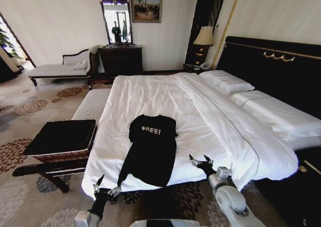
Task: Fold the clothes on the bed and place them into the basket.
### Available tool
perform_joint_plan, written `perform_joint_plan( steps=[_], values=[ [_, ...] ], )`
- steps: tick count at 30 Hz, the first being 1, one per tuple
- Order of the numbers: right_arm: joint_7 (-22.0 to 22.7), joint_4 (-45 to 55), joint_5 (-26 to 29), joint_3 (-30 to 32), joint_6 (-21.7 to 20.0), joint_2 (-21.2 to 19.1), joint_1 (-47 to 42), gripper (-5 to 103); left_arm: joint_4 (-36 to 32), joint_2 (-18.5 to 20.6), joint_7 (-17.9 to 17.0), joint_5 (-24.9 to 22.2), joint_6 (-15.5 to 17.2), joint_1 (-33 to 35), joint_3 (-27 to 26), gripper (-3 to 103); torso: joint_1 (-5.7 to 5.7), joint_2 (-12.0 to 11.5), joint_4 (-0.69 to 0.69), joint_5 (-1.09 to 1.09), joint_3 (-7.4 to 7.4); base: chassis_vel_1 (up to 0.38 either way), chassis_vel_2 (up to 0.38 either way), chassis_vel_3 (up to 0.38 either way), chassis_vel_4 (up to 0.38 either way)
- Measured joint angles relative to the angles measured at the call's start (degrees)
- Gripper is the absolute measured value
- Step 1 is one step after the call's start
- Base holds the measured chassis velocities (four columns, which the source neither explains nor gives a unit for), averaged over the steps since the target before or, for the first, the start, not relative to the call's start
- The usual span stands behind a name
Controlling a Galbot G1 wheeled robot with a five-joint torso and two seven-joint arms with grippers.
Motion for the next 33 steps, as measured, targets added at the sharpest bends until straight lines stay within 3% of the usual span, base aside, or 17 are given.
perform_joint_plan(
  steps=[3,11,15,18,20,23,29,33],
  values=[
    [0.0,-1.9,-0.2,-1.2,0.7,1.4,0.6,100,1.9,-0.3,0.1,2.8,-1.9,1.4,0.5,100,0.09,-0.1,0.01,0.02,0.04,0.000,0.000,0.000,0.000],
    [0.2,-3.5,0.9,-1.9,1.0,2.4,2.3,100,6.5,-1.4,-0.4,9.4,-2.0,-3.3,3.2,97,0.06,0.0,-0.01,0.00,0.03,0.000,0.000,0.000,0.000],
    [0.3,-3.9,1.4,-1.9,1.0,2.5,2.6,100,8.6,-1.4,-0.4,10.8,-1.6,-5.4,4.1,88,0.04,0.0,0.00,0.00,0.02,0.000,0.000,0.000,0.000],
    [0.3,-4.4,2.1,-1.8,1.1,2.6,2.9,100,10.9,-1.5,-0.4,11.5,-1.0,-7.6,5.1,71,0.05,0.0,0.00,0.01,0.03,0.000,0.000,0.000,0.000],
    [0.3,-4.5,2.2,-1.8,1.1,2.7,3.0,100,11.6,-1.7,-0.4,11.6,-0.9,-8.2,5.4,71,0.05,0.0,0.00,0.01,0.03,0.000,0.000,0.000,0.000],
    [0.3,-4.6,2.5,-1.7,1.1,3.0,2.9,100,13.3,-2.2,-0.3,11.1,-0.3,-9.9,6.3,55,0.05,0.0,0.00,0.01,0.03,0.000,0.000,0.000,0.000],
    [0.3,-4.3,2.8,-1.5,1.1,3.3,2.9,100,14.4,-2.5,-0.2,11.2,-0.2,-11.3,6.7,43,0.05,0.0,0.01,0.00,0.03,0.000,0.000,0.000,0.000],
    [0.3,-4.3,2.8,-1.3,1.1,3.4,2.8,100,14.4,-2.7,-0.3,11.0,0.0,-12.0,6.6,28,0.05,0.0,0.00,0.01,0.03,0.000,0.000,0.000,0.000]
  ],
)
